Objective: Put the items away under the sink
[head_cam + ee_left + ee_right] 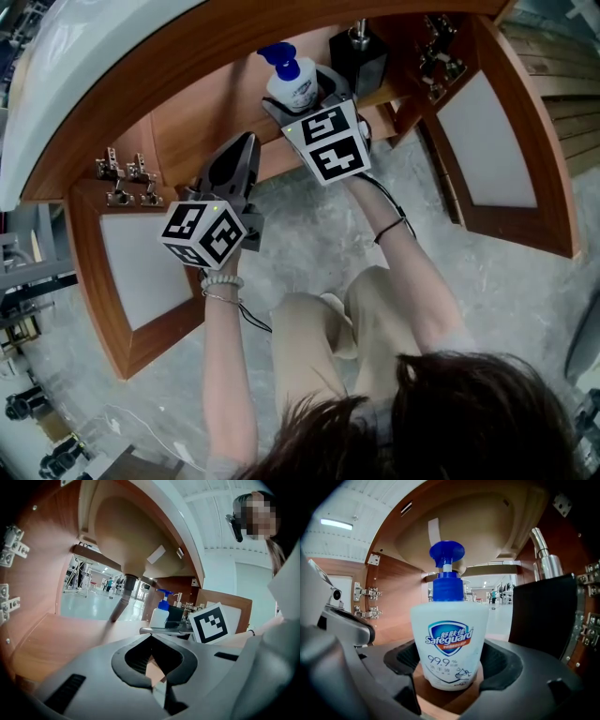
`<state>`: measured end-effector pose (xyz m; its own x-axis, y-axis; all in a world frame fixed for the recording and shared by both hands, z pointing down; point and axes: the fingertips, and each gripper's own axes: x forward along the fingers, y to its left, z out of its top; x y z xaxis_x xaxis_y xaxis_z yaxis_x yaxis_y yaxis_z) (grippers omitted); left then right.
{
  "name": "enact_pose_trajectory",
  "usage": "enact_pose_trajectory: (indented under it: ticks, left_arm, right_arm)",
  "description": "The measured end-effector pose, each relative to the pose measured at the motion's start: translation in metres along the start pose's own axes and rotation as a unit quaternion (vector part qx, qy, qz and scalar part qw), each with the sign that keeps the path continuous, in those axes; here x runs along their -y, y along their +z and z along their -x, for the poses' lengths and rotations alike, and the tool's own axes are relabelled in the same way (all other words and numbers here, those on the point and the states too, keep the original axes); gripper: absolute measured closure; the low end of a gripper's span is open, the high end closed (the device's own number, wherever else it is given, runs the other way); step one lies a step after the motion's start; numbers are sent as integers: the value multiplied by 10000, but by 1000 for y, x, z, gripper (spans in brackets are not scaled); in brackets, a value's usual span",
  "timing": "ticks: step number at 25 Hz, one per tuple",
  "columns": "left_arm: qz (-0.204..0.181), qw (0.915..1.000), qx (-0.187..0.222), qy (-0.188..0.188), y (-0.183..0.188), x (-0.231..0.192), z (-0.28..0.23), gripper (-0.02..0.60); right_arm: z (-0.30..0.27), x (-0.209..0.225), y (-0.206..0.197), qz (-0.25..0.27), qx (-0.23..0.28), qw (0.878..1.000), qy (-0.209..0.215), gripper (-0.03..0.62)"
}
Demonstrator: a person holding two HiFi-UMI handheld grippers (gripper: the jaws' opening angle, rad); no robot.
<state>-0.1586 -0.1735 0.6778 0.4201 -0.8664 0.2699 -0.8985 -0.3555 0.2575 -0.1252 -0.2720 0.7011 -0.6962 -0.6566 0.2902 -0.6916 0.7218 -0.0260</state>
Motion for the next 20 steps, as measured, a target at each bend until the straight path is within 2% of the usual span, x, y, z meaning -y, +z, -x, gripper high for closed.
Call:
enact_pose_trajectory:
  ticks: [7, 20]
  left_arm:
    - [141, 9998, -152, 47, 4, 10, 14, 580]
    - [385, 9989, -278, 17, 38, 50, 41, 580]
  right_arm:
    - [15, 3, -2, -289, -38, 9995, -125, 226]
    - [67, -18, 36, -318, -201, 9991, 174, 229]
